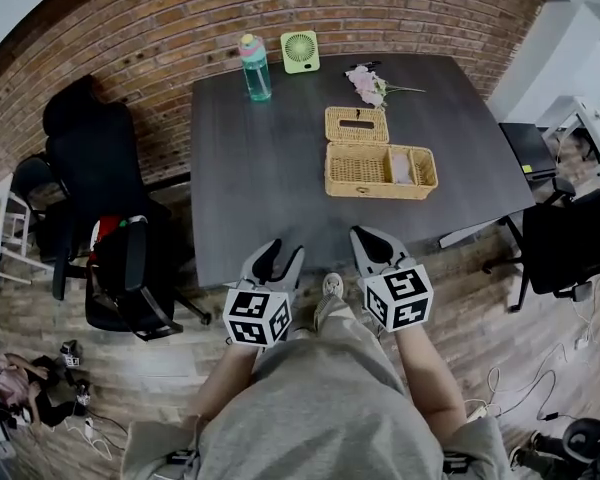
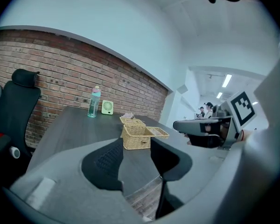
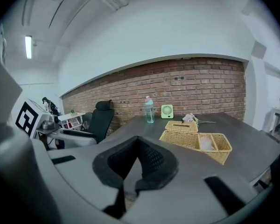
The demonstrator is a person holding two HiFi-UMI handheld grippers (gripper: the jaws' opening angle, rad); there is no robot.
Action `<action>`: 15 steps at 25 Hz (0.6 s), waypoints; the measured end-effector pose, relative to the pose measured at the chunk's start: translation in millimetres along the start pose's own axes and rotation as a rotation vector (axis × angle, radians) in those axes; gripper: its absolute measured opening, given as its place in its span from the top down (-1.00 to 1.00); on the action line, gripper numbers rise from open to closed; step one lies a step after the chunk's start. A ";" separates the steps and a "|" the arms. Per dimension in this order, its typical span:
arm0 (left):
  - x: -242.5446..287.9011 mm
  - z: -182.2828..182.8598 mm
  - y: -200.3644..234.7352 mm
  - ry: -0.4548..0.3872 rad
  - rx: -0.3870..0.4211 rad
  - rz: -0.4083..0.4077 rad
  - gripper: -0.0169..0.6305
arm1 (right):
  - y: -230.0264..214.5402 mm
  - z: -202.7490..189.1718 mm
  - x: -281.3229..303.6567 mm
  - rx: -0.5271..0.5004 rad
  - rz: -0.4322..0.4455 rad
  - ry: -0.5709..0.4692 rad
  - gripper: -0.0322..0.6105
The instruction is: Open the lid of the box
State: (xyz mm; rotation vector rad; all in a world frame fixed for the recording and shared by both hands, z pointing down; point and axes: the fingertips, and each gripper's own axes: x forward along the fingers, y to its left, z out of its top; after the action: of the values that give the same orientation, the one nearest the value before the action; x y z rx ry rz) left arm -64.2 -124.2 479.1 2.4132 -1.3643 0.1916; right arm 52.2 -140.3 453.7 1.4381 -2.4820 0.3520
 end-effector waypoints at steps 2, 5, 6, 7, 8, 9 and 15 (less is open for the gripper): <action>-8.8 -3.7 -2.5 -0.003 0.002 -0.001 0.38 | 8.6 -4.0 -8.2 0.020 0.006 -0.012 0.90; -21.4 -9.4 -4.2 -0.004 0.003 0.000 0.38 | 20.1 -8.7 -19.1 0.036 0.013 -0.034 0.90; -25.4 -10.9 -4.6 -0.005 0.003 0.001 0.38 | 23.4 -10.3 -23.0 0.039 0.014 -0.041 0.90; -29.1 -12.4 -4.9 -0.005 0.002 0.002 0.38 | 26.5 -12.3 -26.8 0.041 0.013 -0.046 0.90; -32.6 -13.7 -5.1 -0.005 0.002 0.003 0.38 | 29.6 -14.8 -30.3 0.044 0.012 -0.050 0.90; -35.9 -15.1 -5.1 -0.005 0.002 0.004 0.38 | 32.8 -17.7 -33.6 0.049 0.010 -0.053 0.90; -51.3 -22.1 -8.6 -0.004 0.001 0.004 0.38 | 48.3 -34.7 -48.8 0.086 0.014 -0.060 0.90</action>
State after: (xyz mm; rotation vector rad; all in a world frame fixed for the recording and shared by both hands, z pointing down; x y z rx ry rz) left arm -82.5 -70.8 482.6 2.4131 -1.3707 0.1880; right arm 36.9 -65.9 466.1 1.4851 -2.5550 0.4294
